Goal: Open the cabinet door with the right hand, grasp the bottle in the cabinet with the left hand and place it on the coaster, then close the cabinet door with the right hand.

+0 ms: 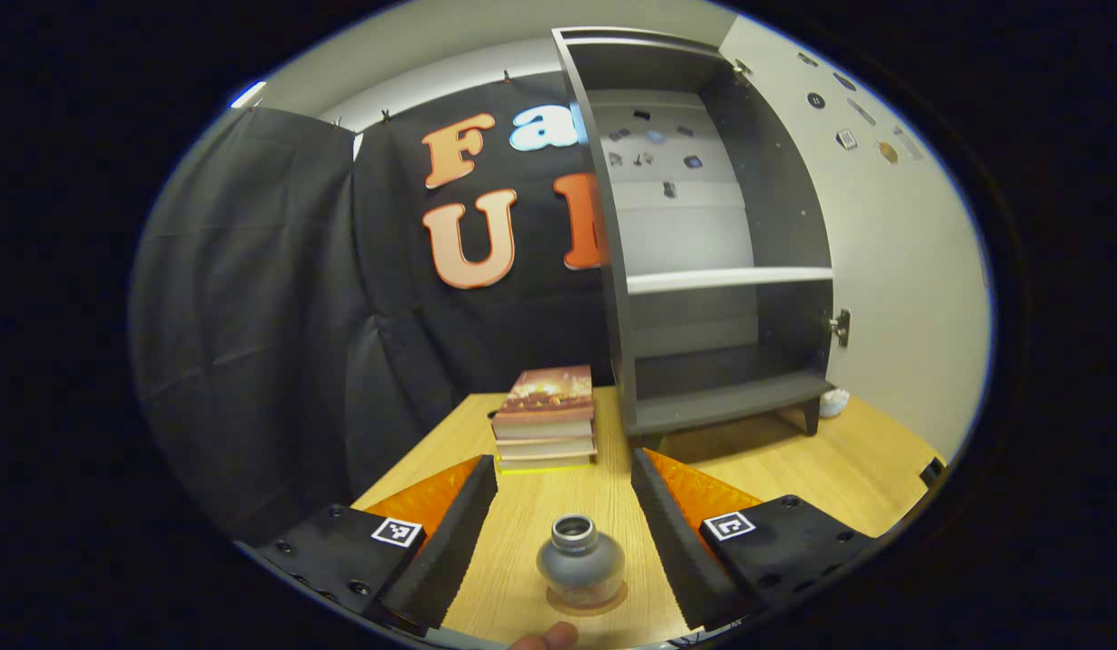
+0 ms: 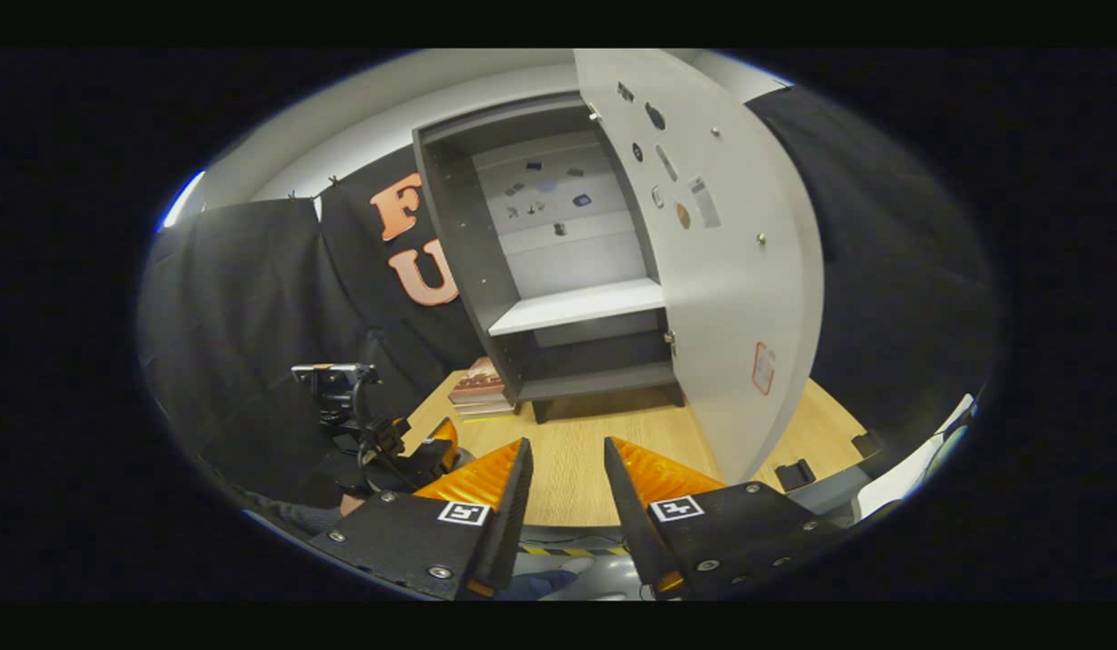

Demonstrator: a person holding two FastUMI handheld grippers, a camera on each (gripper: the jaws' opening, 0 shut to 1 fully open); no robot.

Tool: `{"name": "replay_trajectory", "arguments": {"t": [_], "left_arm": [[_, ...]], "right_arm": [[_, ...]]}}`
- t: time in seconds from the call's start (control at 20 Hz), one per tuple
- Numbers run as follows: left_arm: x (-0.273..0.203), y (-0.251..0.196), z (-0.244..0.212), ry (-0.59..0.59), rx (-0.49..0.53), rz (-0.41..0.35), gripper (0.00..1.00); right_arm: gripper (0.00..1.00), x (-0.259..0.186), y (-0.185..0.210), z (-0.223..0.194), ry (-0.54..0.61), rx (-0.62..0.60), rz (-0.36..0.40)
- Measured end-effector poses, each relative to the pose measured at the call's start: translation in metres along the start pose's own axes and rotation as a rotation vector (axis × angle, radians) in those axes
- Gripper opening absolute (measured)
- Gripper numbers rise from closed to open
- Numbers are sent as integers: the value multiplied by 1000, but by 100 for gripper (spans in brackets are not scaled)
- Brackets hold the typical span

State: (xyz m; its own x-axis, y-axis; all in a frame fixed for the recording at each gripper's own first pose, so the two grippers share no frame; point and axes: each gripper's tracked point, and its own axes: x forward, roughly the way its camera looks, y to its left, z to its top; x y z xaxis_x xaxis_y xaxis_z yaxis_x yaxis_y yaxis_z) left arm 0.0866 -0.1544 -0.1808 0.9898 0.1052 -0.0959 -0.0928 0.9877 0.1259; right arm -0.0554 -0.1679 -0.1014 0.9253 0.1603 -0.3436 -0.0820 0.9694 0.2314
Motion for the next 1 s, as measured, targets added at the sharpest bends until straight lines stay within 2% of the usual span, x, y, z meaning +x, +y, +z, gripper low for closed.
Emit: {"name": "replay_trajectory", "arguments": {"t": [0.2, 0.25, 0.3, 0.4, 0.45, 0.5, 0.55, 0.6, 0.75, 1.0], "left_arm": [[-5, -15, 62, -67, -40, -45, 94], [-7, -20, 69, -59, -52, -52, 94], [-8, -27, 73, -50, -69, -70, 100], [-11, -38, 89, -55, -87, -88, 94], [-13, -43, 95, -61, -84, -93, 94], [-15, -48, 99, -66, -79, -103, 100], [-17, -52, 103, -72, -73, -110, 98], [-19, -56, 105, -79, -68, -116, 94], [-24, -64, 106, -79, -57, -131, 100], [-26, -61, 100, -58, -48, -128, 98]], "right_arm": [[50, -24, -40, 53, -123, -31, -65], [50, -29, -52, 65, -148, -48, -83], [51, -37, -63, 78, -171, -63, -103], [52, -49, -84, 103, -219, -79, -129], [52, -54, -97, 113, -237, -84, -146], [52, -57, -109, 122, -252, -89, -164], [52, -59, -121, 129, -261, -90, -176], [52, -57, -129, 135, -269, -91, -182], [53, -44, -151, 143, -274, -91, -198], [54, -22, -153, 139, -264, -81, -163]]}}
